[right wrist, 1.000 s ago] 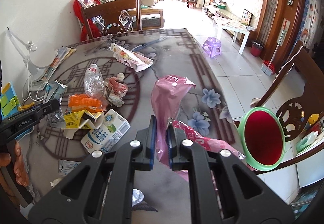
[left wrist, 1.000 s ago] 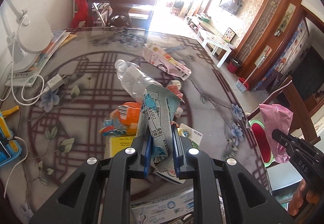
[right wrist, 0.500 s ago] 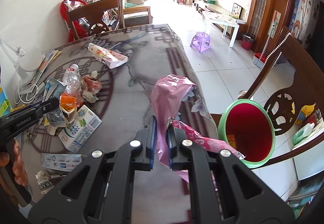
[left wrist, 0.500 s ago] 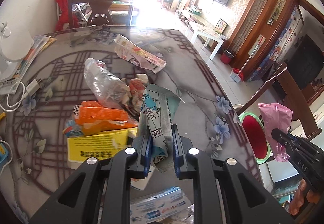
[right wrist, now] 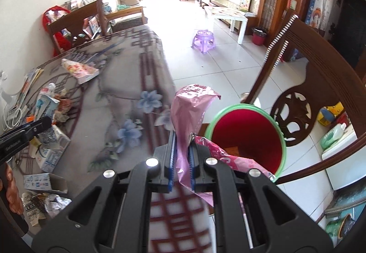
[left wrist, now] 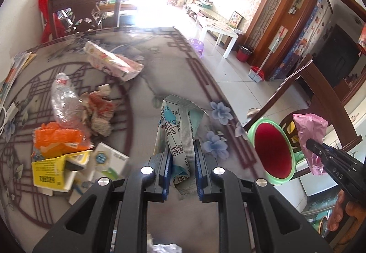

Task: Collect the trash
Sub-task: 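Carry the wrapper and the pink bag in both tools over the red bin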

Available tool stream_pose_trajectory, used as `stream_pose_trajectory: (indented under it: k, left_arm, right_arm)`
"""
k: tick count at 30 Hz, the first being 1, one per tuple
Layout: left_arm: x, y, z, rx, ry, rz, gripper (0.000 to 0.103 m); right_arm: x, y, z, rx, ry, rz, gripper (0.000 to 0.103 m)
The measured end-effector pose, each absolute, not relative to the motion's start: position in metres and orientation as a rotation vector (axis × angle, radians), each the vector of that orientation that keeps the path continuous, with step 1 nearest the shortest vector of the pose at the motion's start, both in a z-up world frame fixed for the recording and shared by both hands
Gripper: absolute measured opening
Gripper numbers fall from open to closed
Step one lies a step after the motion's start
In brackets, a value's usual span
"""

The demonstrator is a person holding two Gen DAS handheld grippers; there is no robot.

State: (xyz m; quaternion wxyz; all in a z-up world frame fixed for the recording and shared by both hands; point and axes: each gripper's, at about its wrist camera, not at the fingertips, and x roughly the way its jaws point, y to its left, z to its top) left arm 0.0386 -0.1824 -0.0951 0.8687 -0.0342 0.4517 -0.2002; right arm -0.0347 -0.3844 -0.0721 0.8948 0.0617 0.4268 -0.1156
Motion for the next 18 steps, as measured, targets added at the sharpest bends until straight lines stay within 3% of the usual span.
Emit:
stream_pose_trajectory:
  k: [18]
  left_arm:
    - [0.034, -0.3, -0.092, 0.024, 0.971, -0.518, 0.015]
  right_arm:
    - [-0.026, -0.514, -0.11, 0.203, 0.954, -0.33, 0.013]
